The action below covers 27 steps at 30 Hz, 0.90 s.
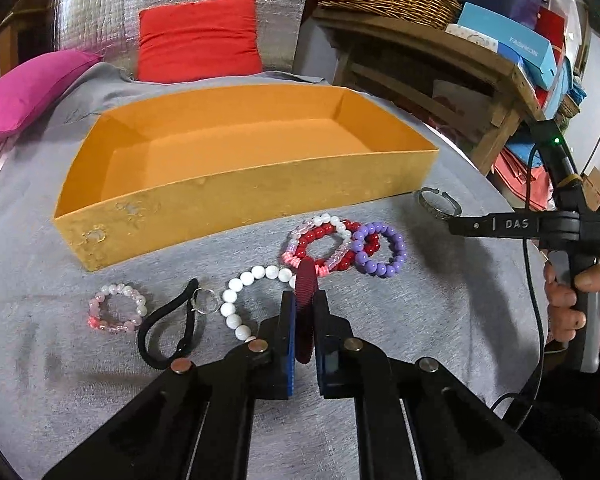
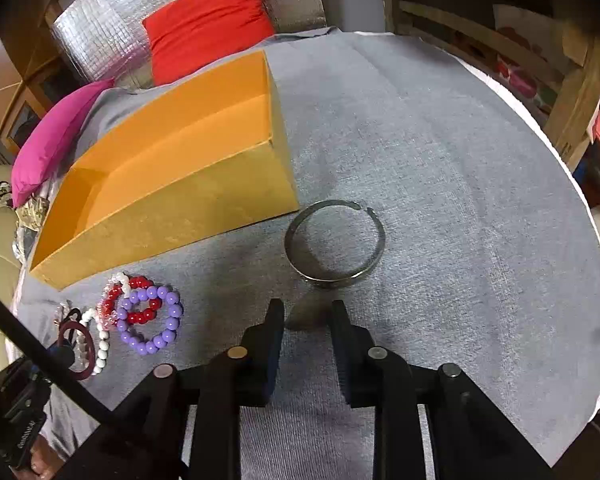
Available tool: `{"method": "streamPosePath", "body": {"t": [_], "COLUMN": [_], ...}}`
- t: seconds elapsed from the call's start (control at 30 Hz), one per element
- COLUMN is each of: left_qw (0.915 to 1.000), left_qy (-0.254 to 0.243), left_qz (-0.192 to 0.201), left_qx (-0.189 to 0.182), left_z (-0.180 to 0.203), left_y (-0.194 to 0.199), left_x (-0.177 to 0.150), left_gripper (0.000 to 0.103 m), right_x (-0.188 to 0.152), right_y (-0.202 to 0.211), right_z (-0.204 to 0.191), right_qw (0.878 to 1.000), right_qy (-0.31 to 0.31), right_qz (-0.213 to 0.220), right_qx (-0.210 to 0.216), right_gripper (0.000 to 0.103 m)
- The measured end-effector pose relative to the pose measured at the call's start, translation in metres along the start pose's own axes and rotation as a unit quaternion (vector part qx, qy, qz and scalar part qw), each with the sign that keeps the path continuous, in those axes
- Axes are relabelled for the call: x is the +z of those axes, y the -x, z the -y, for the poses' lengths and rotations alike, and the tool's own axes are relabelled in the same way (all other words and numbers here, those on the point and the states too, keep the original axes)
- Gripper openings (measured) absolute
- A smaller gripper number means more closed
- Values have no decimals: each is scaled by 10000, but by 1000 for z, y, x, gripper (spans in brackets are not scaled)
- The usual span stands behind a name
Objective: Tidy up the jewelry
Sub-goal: 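Carry both bangles into the orange box and open both tools to release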
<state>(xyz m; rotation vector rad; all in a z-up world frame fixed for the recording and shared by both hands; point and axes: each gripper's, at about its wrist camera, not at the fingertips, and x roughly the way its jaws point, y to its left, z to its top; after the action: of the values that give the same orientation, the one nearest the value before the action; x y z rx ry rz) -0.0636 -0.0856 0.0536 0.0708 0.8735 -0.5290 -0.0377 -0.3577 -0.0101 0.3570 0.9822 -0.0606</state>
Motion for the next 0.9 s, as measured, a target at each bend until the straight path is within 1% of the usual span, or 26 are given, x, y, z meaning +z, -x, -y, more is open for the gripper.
{"method": "streamPosePath", "body": {"t": [0.03, 0.1, 0.17, 0.2, 0.27, 0.33, 0.4, 0.43, 0.47, 0.5, 0.53, 0.57, 0.67, 0.77, 0.83, 0.9], "left_qw": [10000, 10000, 10000, 10000, 10000, 9999, 9999, 9999, 9999, 9999, 9998, 9998, 9995, 9990, 9985, 9979], "left_qy": [-4, 7, 11, 6, 4, -19, -46, -56, -58, -53, -53, -63, -91, -107, -107, -122], "left_qz": [11, 26, 48, 67, 86, 104, 126, 133, 139, 145, 150, 158, 190, 208, 222, 234], "left_qx": [10, -3, -18, -20, -48, -56, -38, -11, 13, 42, 75, 128, 240, 385, 486, 592], "left_z": [-1, -2, -2, -1, 1, 3, 4, 5, 5, 4, 4, 3, 1, -2, -4, -5], "left_y": [2, 4, 5, 7, 7, 7, 8, 8, 8, 8, 8, 8, 10, 11, 11, 12], "left_x": [0, 0, 2, 3, 5, 6, 7, 7, 8, 8, 8, 9, 9, 9, 9, 9], "left_gripper": [8, 8, 8, 8, 8, 8, 8, 8, 8, 8, 8, 8, 8, 8, 8, 8], "right_x": [1, 3, 5, 7, 12, 13, 16, 18, 18, 20, 20, 23, 26, 19, 6, 1], "right_y": [2, 10, 14, 13, 3, -13, -23, -29, -31, -35, -33, -32, -34, -29, -19, -10], "right_z": [2, 5, 2, 0, -6, -13, -20, -22, -20, -18, -14, -14, -17, -22, -22, -24], "right_qw": [10000, 9993, 9985, 9984, 9980, 9978, 9950, 9927, 9923, 9921, 9918, 9908, 9907, 9918, 9939, 9971], "right_qy": [-5, -52, -38, -15, 13, 124, 208, 181, 112, -25, -123, -193, -217, -140, -193, -275], "right_qz": [37, 245, 487, 504, 434, 233, 211, 220, 204, 178, 257, 303, 278, 231, 155, 64], "right_qx": [-50, -265, -253, -259, -468, -615, -953, -1172, -1217, -1242, -1249, -1304, -1315, -1253, -1072, -711], "right_gripper": [59, 88, 89, 89, 89, 89, 89, 86, 81, 74, 65, 65, 64, 64, 64, 64]}}
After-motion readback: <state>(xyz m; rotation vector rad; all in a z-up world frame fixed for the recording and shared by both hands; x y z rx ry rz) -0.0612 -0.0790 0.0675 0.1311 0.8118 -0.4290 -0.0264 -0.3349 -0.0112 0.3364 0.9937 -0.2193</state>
